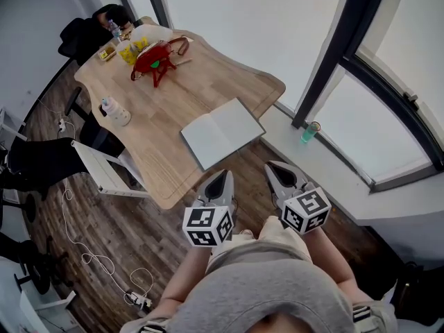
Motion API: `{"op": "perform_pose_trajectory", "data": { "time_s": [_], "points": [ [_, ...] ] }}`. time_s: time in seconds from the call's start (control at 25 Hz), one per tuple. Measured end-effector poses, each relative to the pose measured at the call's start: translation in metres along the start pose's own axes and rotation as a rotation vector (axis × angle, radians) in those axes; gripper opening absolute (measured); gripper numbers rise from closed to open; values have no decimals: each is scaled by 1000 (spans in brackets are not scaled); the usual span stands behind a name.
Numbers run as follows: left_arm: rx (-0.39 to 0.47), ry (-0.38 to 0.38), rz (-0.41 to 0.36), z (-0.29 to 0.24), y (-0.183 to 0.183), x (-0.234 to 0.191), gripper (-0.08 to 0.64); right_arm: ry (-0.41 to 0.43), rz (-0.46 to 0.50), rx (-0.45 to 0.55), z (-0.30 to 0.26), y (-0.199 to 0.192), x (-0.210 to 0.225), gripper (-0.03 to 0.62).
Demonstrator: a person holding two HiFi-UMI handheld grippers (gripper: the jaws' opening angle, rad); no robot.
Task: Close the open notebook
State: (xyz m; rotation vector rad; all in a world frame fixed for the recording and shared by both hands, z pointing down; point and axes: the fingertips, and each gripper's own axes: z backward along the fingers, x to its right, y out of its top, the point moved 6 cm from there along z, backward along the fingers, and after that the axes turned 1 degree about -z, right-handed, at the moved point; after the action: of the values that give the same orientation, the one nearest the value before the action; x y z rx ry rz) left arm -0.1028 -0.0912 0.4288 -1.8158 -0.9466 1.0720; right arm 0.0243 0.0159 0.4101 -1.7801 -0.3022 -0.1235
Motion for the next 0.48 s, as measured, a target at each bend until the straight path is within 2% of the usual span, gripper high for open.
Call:
{"op": "perform_pose_trajectory", "data": {
  "time_s": [0.48],
  "points": [
    [8, 119, 34, -35, 7, -16, 5, 65, 8, -53, -44, 9, 58, 2]
  ]
}}
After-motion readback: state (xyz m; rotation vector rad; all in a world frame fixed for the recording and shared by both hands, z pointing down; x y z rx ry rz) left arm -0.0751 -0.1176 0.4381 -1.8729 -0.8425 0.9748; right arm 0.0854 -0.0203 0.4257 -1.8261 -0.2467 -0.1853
